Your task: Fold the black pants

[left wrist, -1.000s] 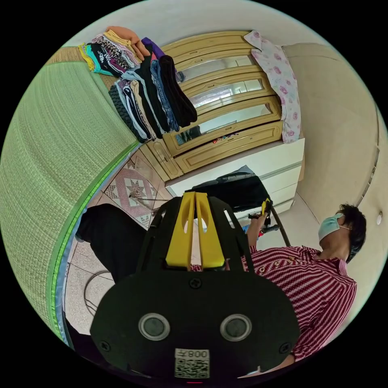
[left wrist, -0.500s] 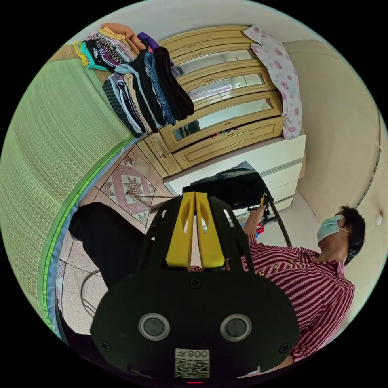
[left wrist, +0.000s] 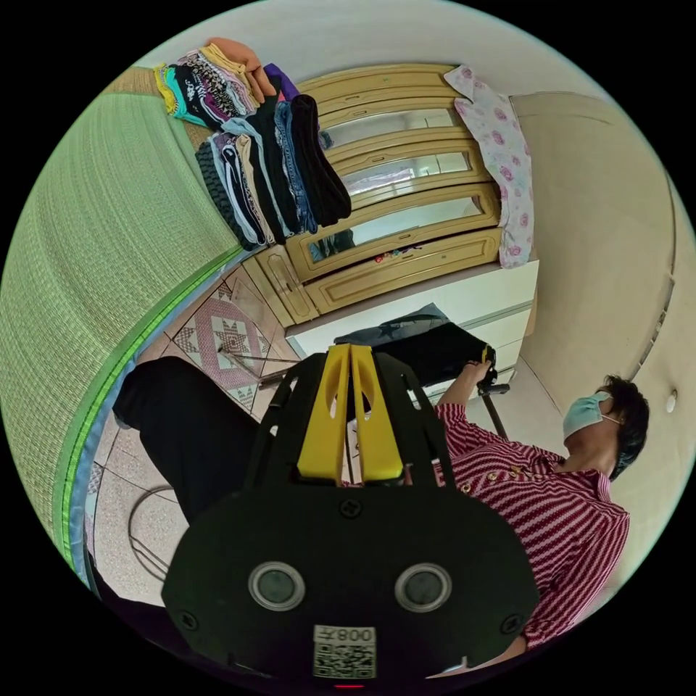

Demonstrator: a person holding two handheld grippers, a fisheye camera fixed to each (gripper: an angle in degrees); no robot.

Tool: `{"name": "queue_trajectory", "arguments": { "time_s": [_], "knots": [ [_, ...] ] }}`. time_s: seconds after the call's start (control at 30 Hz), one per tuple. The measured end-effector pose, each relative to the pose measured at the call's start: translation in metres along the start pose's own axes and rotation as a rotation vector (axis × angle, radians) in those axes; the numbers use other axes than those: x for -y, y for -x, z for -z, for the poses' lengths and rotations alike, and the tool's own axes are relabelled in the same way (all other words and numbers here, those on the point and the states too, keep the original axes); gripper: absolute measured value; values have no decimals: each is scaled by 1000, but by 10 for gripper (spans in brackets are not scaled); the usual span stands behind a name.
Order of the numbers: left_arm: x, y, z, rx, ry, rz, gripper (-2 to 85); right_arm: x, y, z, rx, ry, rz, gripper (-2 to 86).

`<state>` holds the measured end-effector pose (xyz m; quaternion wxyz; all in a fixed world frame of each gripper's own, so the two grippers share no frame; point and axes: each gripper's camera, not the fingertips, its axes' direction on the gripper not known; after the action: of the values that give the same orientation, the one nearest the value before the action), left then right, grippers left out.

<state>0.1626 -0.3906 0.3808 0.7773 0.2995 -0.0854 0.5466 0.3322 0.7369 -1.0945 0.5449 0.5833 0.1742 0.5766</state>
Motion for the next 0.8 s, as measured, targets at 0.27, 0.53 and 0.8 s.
{"name": "queue_trajectory", "arguments": {
  "time_s": [0.27,0.53,0.8],
  "knots": [
    [-17,46,24,-17,-27,3,0,11,2,-35,238,-124,1,2],
    [-41,86,51,-15,-56,-28,0,-38,37,-87,561,-155,45,2],
    [-81,120,83,-41,-98,-91,6,-131,88,-148,854,-109,109,2]
  ]
}}
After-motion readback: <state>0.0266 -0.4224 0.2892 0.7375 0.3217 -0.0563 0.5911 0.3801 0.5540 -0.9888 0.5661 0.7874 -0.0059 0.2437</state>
